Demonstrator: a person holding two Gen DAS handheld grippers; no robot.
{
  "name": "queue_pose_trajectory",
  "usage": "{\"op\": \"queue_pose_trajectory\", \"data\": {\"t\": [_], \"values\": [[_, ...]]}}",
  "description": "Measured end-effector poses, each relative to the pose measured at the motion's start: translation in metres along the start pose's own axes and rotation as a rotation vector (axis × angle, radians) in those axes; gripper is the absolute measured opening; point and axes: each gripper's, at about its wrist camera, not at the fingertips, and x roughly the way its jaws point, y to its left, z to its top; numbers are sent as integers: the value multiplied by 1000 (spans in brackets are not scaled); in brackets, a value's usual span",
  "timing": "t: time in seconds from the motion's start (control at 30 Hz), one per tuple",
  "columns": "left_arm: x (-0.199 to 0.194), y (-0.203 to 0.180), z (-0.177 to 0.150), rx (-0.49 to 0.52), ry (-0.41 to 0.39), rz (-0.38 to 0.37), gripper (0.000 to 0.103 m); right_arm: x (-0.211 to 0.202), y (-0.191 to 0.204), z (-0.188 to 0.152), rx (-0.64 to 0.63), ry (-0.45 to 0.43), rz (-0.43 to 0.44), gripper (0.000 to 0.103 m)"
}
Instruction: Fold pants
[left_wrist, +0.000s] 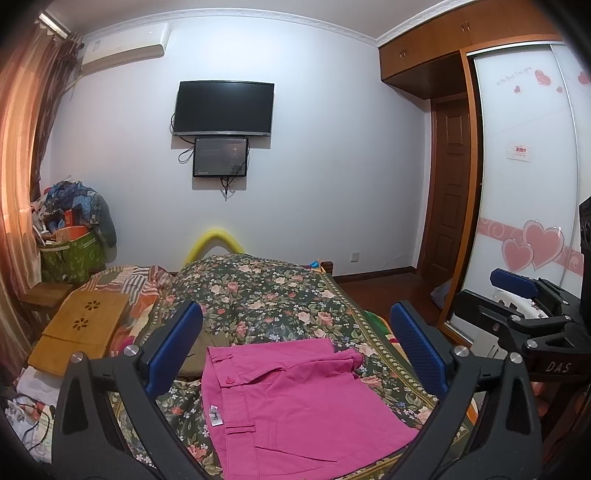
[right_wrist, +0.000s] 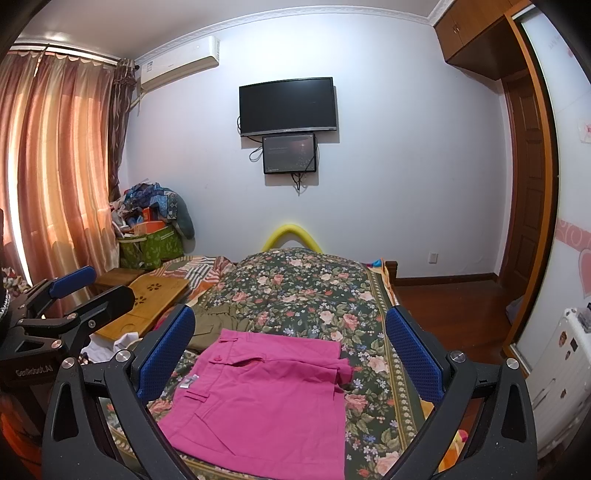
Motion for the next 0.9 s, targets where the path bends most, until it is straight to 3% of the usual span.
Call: {"op": "queue_pose_trajectory", "data": {"t": [0.9], "values": [[2,-2,-2,-1,-3,15,103,-2,2,-2,-14,-7,-3,103]]}}
